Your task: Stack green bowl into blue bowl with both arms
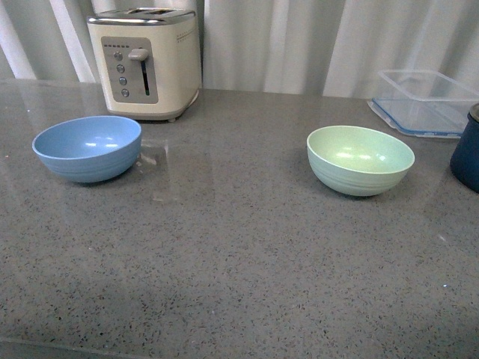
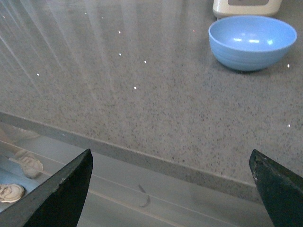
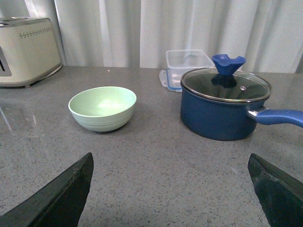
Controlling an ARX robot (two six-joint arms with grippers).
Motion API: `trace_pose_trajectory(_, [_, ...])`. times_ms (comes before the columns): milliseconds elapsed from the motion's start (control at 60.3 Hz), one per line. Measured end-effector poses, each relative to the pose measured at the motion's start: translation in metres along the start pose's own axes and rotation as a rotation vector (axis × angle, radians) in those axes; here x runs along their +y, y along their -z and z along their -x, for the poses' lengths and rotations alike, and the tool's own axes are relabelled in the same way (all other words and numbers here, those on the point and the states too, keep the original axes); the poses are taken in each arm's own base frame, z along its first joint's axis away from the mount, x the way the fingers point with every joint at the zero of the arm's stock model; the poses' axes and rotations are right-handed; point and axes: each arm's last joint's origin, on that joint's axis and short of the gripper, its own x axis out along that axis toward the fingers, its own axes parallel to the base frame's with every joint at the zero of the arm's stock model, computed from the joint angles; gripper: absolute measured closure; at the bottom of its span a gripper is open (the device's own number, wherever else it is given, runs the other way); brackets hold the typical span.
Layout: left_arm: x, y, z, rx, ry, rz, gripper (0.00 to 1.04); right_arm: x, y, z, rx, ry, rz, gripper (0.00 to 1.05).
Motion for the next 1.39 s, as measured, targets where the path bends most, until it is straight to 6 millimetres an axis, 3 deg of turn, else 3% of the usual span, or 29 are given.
trace_pose_trajectory(216, [0.004, -0.044, -0.008, -0.006, 0.017, 0.061, 0.07, 0.000, 0.000, 0.000, 0.000, 0.000, 0.000, 0.10])
trace_pose_trajectory(365, [0.005, -0.078, -0.024, 0.009, 0.068, 0.099, 0.07, 0.000, 0.000, 0.000, 0.000, -0.001, 0.000, 0.10])
trace_pose_trajectory(564, [0.005, -0.115, -0.057, 0.117, 0.133, 0.209, 0.07, 0.000, 0.000, 0.000, 0.000, -0.001, 0.000, 0.10])
trace_pose_trajectory(663, [0.000, -0.133, -0.089, 0.200, 0.143, 0.279, 0.07, 0.000, 0.000, 0.000, 0.000, -0.001, 0.000, 0.10])
trace_pose_trajectory(862, [-0.010, -0.142, -0.136, 0.306, 0.175, 0.338, 0.07, 0.000, 0.000, 0.000, 0.000, -0.001, 0.000, 0.10])
trace_pose_trajectory(912, [-0.015, -0.141, -0.155, 0.344, 0.172, 0.352, 0.07, 0.000, 0.000, 0.000, 0.000, 0.000, 0.000, 0.10])
trace_pose_trajectory(1177, [-0.036, -0.131, -0.212, 0.444, 0.163, 0.344, 0.07, 0.000, 0.000, 0.000, 0.000, -0.001, 0.000, 0.10])
trace_pose_trajectory(1393, [-0.055, -0.120, -0.239, 0.503, 0.162, 0.336, 0.07, 0.000, 0.000, 0.000, 0.000, -0.001, 0.000, 0.10])
